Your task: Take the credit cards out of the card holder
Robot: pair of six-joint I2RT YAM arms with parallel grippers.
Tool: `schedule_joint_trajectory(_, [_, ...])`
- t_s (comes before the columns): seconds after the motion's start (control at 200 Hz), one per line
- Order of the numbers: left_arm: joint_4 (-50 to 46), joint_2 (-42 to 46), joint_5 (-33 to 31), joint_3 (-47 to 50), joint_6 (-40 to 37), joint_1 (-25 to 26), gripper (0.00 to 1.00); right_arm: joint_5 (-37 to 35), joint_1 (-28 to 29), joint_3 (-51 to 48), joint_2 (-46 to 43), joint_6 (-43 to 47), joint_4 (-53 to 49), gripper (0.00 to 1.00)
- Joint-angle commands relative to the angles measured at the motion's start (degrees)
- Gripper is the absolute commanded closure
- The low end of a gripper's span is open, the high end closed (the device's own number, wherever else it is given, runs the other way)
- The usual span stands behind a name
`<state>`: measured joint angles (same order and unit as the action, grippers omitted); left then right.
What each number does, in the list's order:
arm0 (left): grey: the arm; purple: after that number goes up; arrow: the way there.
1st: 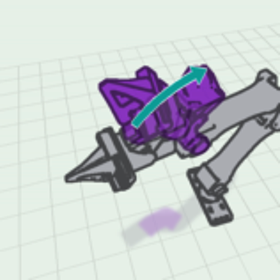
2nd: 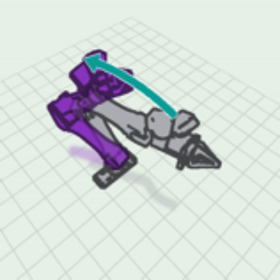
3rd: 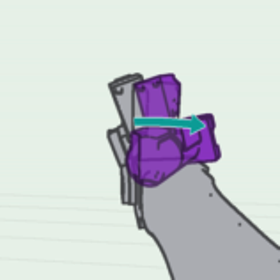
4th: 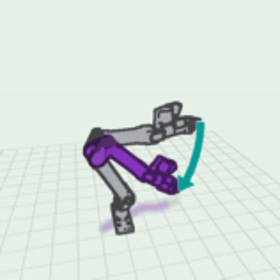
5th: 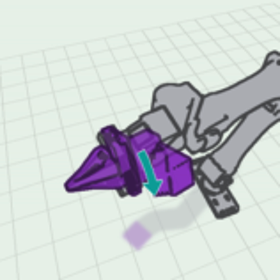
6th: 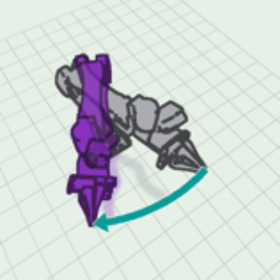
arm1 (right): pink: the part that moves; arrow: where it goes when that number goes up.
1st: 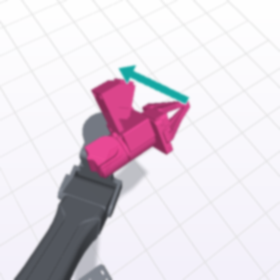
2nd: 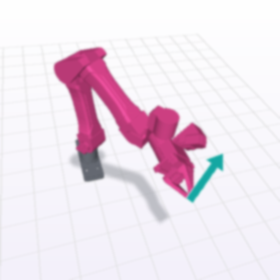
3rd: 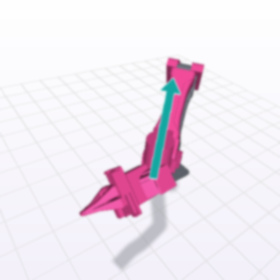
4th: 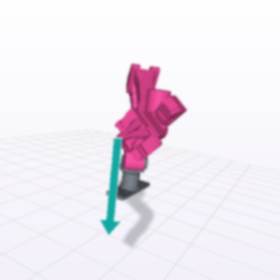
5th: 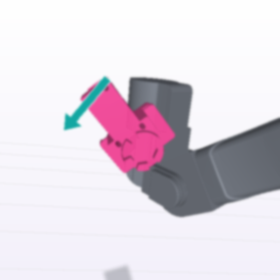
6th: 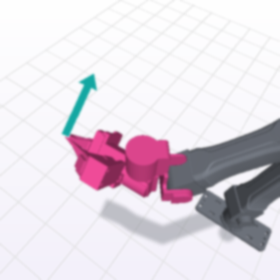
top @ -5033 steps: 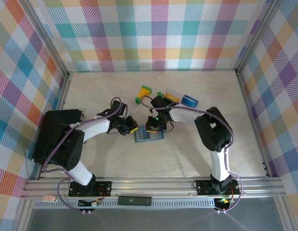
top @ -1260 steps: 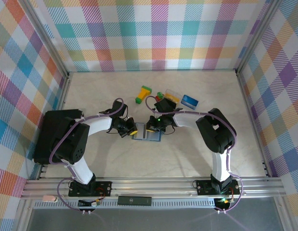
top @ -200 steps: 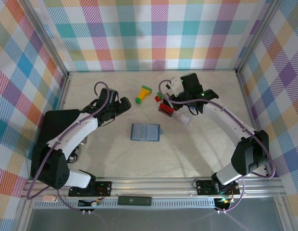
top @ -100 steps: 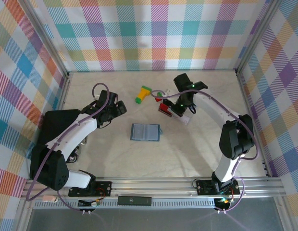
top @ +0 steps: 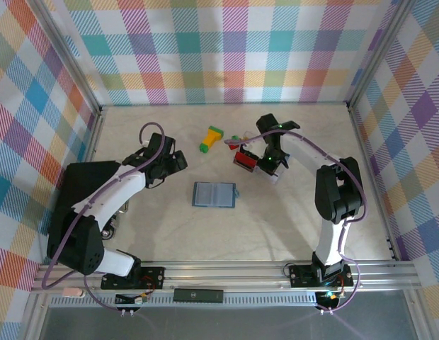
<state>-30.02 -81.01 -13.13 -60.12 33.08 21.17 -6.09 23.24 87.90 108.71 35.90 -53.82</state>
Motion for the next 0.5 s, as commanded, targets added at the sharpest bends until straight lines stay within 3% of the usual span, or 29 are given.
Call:
schedule_joint_trajectory(0.0, [-0.2, -0.41, -0.08, -0.76, -0.76, -0.69, 0.0, -0.66, -0.72, 1.84, 0.67, 1.8, -0.82, 1.0])
schedule_joint_trajectory(0.495, [0.4, -1.33, 1.75, -0.55, 0.58, -0.69, 0.0, -0.33, -1.52, 2.89, 2.85, 4.67, -0.2, 1.0])
